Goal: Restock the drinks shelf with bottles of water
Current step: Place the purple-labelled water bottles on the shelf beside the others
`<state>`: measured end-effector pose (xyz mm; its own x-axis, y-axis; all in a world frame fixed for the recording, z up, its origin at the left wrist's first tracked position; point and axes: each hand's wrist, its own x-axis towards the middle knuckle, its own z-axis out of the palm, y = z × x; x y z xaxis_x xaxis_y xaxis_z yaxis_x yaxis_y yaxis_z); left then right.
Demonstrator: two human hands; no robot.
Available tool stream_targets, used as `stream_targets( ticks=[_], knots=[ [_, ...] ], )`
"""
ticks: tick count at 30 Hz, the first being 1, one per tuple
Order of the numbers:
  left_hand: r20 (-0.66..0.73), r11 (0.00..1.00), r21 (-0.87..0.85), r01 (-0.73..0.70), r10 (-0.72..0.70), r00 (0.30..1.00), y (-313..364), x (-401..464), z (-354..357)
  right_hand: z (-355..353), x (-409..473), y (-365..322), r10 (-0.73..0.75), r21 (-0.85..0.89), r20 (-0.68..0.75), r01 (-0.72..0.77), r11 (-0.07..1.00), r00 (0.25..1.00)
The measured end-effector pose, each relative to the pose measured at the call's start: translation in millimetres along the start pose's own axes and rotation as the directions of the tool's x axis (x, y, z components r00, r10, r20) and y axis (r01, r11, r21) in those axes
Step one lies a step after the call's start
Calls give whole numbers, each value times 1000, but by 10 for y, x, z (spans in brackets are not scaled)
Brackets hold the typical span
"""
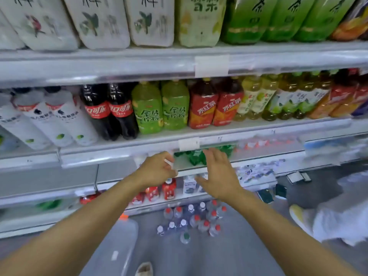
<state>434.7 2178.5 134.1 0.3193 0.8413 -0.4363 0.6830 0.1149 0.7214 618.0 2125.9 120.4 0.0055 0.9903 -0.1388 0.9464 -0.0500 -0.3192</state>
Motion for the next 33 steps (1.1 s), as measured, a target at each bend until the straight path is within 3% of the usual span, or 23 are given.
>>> stream_targets(
  ticks=[6, 13, 22, 33],
  knots=[
    [11, 984, -33, 177, -176, 984, -581, 50, 701, 746, -145, 466, 27, 8, 178, -28, 1000, 984],
    [30, 944, -43, 328, -327, 945, -1319, 108, 1318, 1640, -335, 789, 103, 100, 292, -137, 985, 951],
    [19, 921, 22, 390, -390, 921, -2344, 346, 1771, 2799, -236, 755, 65, 55, 447, -100, 993, 892],
    [-9, 900, 110, 421, -422, 906, -3998, 1009, 2271, 4712, 244, 521, -32, 80, 494, -9, 997, 869]
  ],
)
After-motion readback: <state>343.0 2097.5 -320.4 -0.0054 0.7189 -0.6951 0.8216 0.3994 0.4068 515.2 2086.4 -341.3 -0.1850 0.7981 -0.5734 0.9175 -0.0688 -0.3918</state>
